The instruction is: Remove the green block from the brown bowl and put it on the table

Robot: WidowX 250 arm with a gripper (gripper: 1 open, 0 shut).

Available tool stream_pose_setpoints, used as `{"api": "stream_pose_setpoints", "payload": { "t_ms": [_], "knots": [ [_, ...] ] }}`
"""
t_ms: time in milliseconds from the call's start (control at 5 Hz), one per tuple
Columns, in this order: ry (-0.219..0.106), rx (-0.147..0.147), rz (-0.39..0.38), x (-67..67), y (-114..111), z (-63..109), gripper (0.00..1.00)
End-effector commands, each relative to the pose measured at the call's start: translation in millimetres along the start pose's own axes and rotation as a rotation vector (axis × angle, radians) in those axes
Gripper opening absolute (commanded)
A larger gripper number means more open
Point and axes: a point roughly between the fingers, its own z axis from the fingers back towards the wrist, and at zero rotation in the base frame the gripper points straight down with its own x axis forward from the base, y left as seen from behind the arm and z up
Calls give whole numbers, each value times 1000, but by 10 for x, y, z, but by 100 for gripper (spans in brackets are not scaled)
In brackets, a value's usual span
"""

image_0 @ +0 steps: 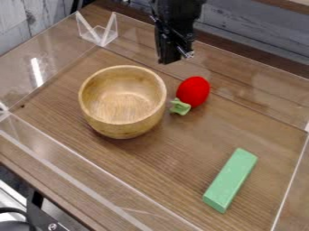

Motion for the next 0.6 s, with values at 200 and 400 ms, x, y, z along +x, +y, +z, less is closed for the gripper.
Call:
{"api": "stream_pose_setpoints", "payload": {
  "t_ms": [200, 400],
  "knots": [
    [-73, 19, -186, -125, 210, 169, 0],
    [-76, 3, -257, -268, 208, 136, 100]
  ]
}}
